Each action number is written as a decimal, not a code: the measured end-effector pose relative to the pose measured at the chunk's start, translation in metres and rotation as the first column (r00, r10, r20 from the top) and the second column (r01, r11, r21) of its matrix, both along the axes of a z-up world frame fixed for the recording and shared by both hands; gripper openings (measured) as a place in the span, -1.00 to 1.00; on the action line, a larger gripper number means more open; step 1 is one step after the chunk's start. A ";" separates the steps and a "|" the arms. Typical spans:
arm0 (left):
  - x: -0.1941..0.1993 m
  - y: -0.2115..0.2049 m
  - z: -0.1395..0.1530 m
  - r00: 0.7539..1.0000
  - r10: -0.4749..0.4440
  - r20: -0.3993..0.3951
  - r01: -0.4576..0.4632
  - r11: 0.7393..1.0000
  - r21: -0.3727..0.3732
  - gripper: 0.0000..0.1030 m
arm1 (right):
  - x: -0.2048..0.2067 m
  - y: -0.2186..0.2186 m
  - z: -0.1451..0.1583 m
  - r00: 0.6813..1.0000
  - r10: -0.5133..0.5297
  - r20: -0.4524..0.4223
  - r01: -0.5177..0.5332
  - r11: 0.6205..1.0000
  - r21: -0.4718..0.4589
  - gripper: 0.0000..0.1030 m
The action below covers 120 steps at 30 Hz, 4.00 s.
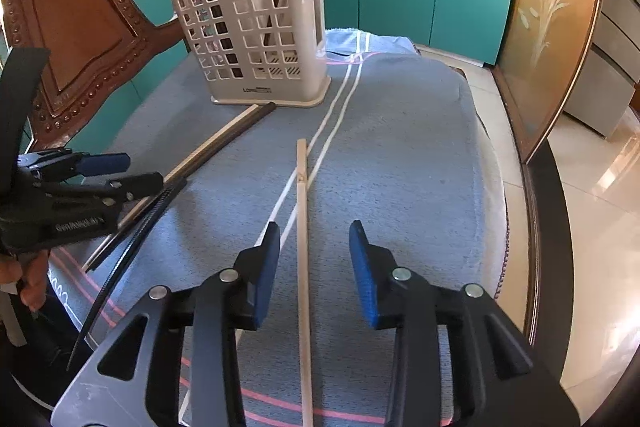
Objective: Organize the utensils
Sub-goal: 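Grasp a wooden chopstick with the right gripper while the left grasps a white one, then lift both chopsticks and drop them into the white caddy, opening both grippers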
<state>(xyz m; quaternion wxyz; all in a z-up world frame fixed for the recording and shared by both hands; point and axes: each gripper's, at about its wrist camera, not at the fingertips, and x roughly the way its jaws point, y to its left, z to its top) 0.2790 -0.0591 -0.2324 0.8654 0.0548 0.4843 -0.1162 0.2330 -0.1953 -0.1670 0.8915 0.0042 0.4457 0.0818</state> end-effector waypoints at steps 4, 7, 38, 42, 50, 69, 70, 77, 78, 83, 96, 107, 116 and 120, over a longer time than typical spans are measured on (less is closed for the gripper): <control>0.004 0.010 0.000 1.000 0.020 -0.020 -0.021 0.999 -0.033 -0.02 | 0.001 -0.003 -0.001 1.000 -0.013 -0.009 0.012 1.000 -0.005 -0.30; 0.010 0.013 -0.004 0.999 0.035 -0.038 -0.036 0.998 -0.041 -0.05 | 0.004 -0.004 -0.003 0.999 -0.025 -0.022 0.025 1.000 0.000 -0.30; 0.061 -0.024 -0.009 1.000 0.010 -0.027 -0.008 0.998 0.056 -0.66 | 0.038 0.028 -0.018 0.996 0.049 -0.081 -0.055 0.995 -0.080 -0.87; 0.060 -0.032 -0.010 1.000 -0.005 -0.002 0.005 0.997 0.082 -0.70 | 0.035 0.030 -0.015 0.996 0.065 -0.062 -0.068 0.996 -0.055 -0.88; 0.026 -0.035 0.013 0.998 -0.032 0.052 0.030 0.998 0.049 -0.84 | 0.018 0.014 0.026 0.994 0.032 0.108 -0.032 0.999 -0.002 -0.88; 0.006 -0.001 0.041 0.997 -0.040 0.073 0.038 0.999 0.028 -0.87 | 0.015 0.005 0.015 0.999 0.003 0.051 -0.004 1.000 0.024 -0.88; 0.006 0.000 0.039 0.997 -0.040 0.064 0.038 0.999 0.025 -0.87 | 0.016 0.006 0.014 0.999 0.005 0.047 -0.006 1.000 0.026 -0.88; 0.006 0.008 0.041 0.997 -0.025 0.068 0.025 1.000 0.002 -0.87 | 0.015 0.006 0.022 0.997 0.007 0.078 -0.011 0.999 0.052 -0.88; 0.004 0.008 0.042 0.997 -0.024 0.071 0.024 1.000 -0.003 -0.87 | 0.015 0.006 0.022 0.997 0.007 0.078 -0.012 0.998 0.056 -0.88; -0.005 0.017 0.061 0.993 -0.015 0.116 0.022 0.998 -0.057 -0.87 | 0.006 -0.001 0.040 0.991 0.003 0.137 -0.017 0.995 0.102 -0.88; -0.034 0.047 0.244 0.856 0.088 0.510 0.043 0.970 -0.240 -0.87 | -0.021 -0.016 0.215 0.793 -0.068 0.605 -0.130 0.952 0.277 -0.88; 0.066 0.043 0.257 0.706 0.332 0.625 -0.049 0.904 -0.424 -0.87 | 0.085 0.009 0.215 0.751 -0.124 0.648 -0.058 0.966 0.252 -0.88; 0.113 0.014 0.206 0.721 0.285 0.631 -0.062 0.934 -0.352 -0.87 | 0.120 0.031 0.166 0.832 -0.064 0.552 -0.029 0.987 0.159 -0.88; 0.124 0.010 0.188 0.756 0.266 0.598 -0.074 0.943 -0.326 -0.87 | 0.107 0.031 0.169 0.819 -0.056 0.571 -0.025 0.991 0.133 -0.80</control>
